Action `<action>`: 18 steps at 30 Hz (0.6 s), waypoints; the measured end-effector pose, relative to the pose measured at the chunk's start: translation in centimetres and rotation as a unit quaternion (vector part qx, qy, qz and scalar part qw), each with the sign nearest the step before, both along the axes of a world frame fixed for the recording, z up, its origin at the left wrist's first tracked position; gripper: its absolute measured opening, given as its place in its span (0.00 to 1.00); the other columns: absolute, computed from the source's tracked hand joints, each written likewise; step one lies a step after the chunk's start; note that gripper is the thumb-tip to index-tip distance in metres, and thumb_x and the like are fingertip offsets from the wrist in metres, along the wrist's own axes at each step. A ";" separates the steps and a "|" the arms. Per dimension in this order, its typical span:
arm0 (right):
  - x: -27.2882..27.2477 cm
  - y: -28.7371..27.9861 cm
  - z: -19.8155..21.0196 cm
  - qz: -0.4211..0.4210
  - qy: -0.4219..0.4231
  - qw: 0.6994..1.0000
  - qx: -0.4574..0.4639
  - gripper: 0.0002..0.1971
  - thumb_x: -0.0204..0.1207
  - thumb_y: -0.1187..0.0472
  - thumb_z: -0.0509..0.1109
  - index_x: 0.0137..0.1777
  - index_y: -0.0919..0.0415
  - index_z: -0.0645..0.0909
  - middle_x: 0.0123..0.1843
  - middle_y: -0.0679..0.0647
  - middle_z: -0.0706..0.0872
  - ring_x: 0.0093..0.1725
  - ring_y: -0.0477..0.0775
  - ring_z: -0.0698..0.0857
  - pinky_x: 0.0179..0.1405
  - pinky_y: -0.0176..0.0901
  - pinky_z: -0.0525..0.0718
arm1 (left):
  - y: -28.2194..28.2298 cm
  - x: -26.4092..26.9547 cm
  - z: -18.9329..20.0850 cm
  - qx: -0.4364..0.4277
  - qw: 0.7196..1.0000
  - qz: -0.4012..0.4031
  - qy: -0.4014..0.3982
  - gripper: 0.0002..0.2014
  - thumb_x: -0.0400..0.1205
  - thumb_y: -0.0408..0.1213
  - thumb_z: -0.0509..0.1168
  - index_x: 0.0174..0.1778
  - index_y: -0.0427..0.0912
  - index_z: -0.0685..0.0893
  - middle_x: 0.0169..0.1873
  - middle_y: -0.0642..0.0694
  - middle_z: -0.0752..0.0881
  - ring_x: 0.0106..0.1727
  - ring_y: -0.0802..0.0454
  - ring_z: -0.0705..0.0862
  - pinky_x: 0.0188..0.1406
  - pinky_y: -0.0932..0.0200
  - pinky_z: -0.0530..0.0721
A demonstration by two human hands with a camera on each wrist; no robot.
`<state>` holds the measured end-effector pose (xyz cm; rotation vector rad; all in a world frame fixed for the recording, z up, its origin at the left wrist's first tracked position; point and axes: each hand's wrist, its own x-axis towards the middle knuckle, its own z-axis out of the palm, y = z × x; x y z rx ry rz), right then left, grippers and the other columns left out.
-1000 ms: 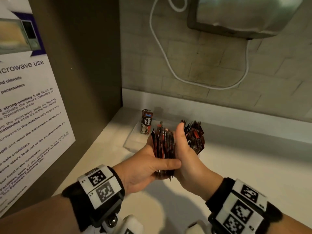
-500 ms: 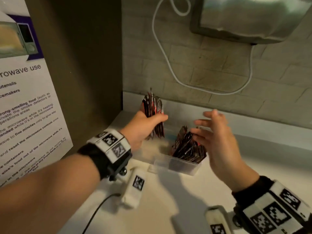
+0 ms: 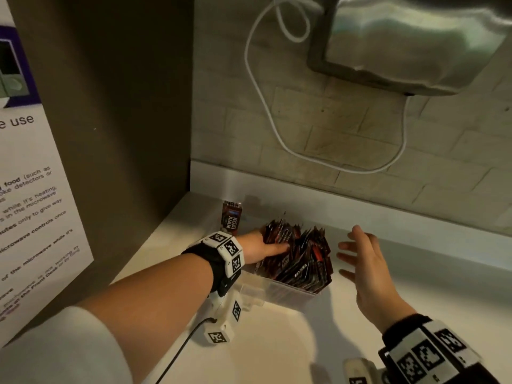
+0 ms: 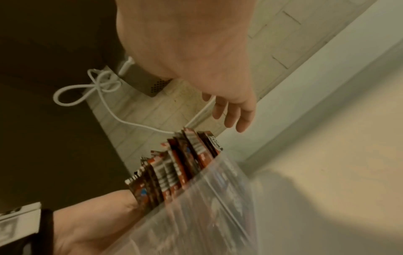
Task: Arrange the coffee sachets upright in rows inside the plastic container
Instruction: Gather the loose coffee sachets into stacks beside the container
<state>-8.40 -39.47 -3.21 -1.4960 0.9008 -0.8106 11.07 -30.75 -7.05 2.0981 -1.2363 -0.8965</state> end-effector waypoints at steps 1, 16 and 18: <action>0.2 0.1 -0.3 0.003 0.006 1.000 0.014 0.20 0.83 0.42 0.56 0.64 0.56 0.72 0.58 0.54 0.80 0.59 0.57 0.81 0.61 0.60 0.77 | 0.0 0.1 -0.1 0.014 1.000 -0.005 -0.001 0.33 0.80 0.64 0.61 0.76 0.48 0.73 0.67 0.48 0.81 0.67 0.47 0.80 0.72 0.52 0.75; 1.8 1.0 -1.4 0.032 0.005 0.996 0.081 0.21 0.84 0.43 0.54 0.67 0.57 0.69 0.57 0.52 0.81 0.54 0.52 0.83 0.41 0.48 0.81 | -0.4 0.8 -0.7 0.037 0.994 -0.030 0.096 0.54 0.51 0.71 0.79 0.74 0.56 0.74 0.68 0.54 0.83 0.70 0.53 0.79 0.75 0.48 0.73; 1.9 1.0 -1.4 0.033 0.006 0.996 0.081 0.21 0.84 0.43 0.55 0.67 0.57 0.70 0.56 0.52 0.81 0.54 0.52 0.83 0.42 0.48 0.81 | -0.2 0.9 -0.5 0.074 0.991 -0.054 0.101 0.57 0.48 0.67 0.83 0.75 0.56 0.72 0.69 0.53 0.82 0.71 0.51 0.79 0.75 0.46 0.73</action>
